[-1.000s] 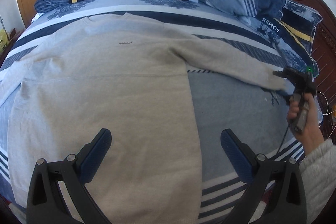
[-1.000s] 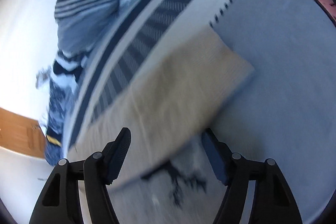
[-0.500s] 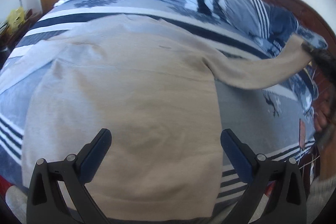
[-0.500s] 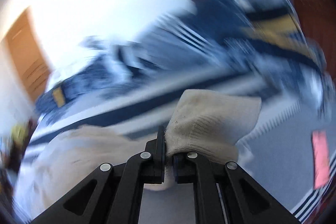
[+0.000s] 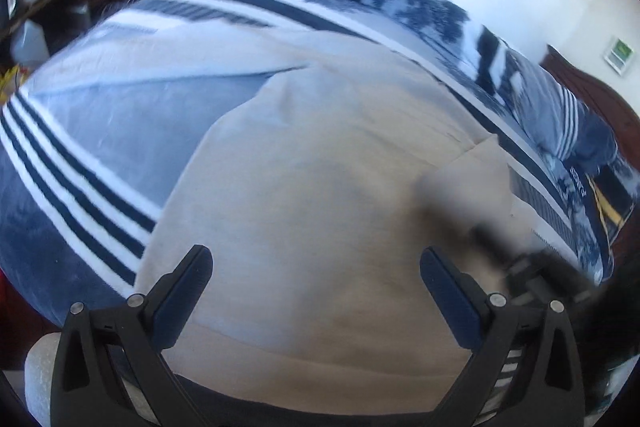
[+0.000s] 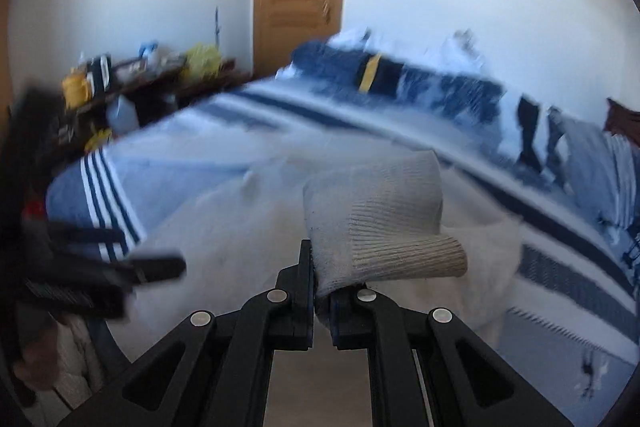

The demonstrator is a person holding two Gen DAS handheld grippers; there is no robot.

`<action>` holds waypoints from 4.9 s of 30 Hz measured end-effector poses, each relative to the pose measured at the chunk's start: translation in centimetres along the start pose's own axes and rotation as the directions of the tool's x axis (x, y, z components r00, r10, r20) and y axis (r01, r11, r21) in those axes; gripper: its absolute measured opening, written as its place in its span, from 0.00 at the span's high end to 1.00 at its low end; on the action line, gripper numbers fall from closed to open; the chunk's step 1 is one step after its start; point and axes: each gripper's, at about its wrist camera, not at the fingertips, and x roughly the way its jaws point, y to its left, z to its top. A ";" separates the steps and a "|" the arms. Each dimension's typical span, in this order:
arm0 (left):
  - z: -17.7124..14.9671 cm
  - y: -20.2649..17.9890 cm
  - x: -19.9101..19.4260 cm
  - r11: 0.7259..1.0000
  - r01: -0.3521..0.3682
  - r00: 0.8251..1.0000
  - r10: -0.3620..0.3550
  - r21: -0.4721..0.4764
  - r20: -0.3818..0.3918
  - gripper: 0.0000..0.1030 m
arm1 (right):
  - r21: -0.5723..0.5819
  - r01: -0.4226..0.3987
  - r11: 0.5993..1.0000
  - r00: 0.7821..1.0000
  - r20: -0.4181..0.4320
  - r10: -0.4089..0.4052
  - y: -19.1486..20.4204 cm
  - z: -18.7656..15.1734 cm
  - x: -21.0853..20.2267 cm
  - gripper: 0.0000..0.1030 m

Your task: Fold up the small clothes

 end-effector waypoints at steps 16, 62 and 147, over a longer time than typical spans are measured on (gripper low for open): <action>1.5 -6.5 5.5 0.978 0.193 0.977 -0.184 0.078 -0.107 0.00 | 0.704 -0.148 0.695 0.988 0.067 0.142 -18.2 -7.0 0.3 0.20; 13.4 -34.8 18.3 0.867 0.143 0.984 -0.074 0.477 -0.160 0.32 | 0.933 -0.358 0.043 0.898 0.331 0.289 -37.7 -15.0 13.5 0.70; 2.5 6.8 0.1 0.982 0.038 0.999 -0.040 -0.187 -0.004 0.35 | 0.820 -0.300 0.487 0.941 0.172 0.290 -18.0 -6.4 -0.5 0.37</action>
